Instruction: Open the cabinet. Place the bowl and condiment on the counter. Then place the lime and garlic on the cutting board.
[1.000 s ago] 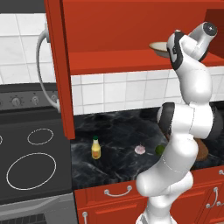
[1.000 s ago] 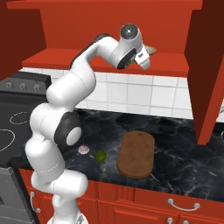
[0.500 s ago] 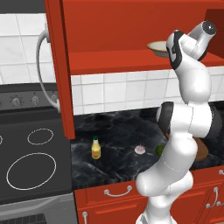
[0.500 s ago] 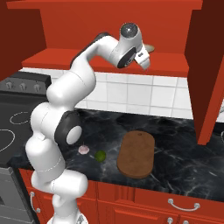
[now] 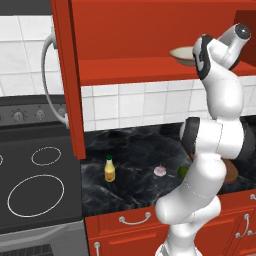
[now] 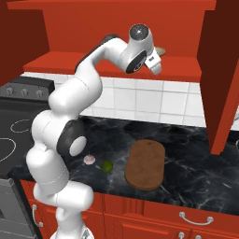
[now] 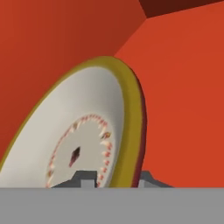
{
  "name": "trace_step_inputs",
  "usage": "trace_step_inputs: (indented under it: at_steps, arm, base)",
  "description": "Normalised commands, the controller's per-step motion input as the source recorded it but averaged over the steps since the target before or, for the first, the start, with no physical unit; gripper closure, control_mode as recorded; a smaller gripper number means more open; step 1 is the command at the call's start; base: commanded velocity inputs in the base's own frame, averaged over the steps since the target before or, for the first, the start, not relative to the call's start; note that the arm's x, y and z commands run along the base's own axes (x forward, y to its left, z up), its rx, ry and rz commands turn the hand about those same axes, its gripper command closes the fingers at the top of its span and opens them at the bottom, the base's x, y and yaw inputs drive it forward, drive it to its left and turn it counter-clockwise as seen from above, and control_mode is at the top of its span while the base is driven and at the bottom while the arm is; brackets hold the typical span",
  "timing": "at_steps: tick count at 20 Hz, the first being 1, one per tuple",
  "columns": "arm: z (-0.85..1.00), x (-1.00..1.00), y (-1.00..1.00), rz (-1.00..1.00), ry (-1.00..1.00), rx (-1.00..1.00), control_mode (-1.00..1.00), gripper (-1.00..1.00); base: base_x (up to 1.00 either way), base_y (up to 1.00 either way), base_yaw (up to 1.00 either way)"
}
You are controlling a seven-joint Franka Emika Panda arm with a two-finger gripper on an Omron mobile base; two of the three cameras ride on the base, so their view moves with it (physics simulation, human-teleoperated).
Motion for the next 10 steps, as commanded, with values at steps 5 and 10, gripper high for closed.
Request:
trace_step_inputs:
  at_steps: [5, 10]
  arm:
    - [-0.02, -0.83, -0.59, 0.00, 0.00, 0.04, -1.00, 1.00]
    - [0.01, -0.99, -0.18, 0.00, 0.00, 0.04, -1.00, 1.00]
  base:
    - [0.00, 0.00, 0.00]
    - [0.00, 0.00, 0.00]
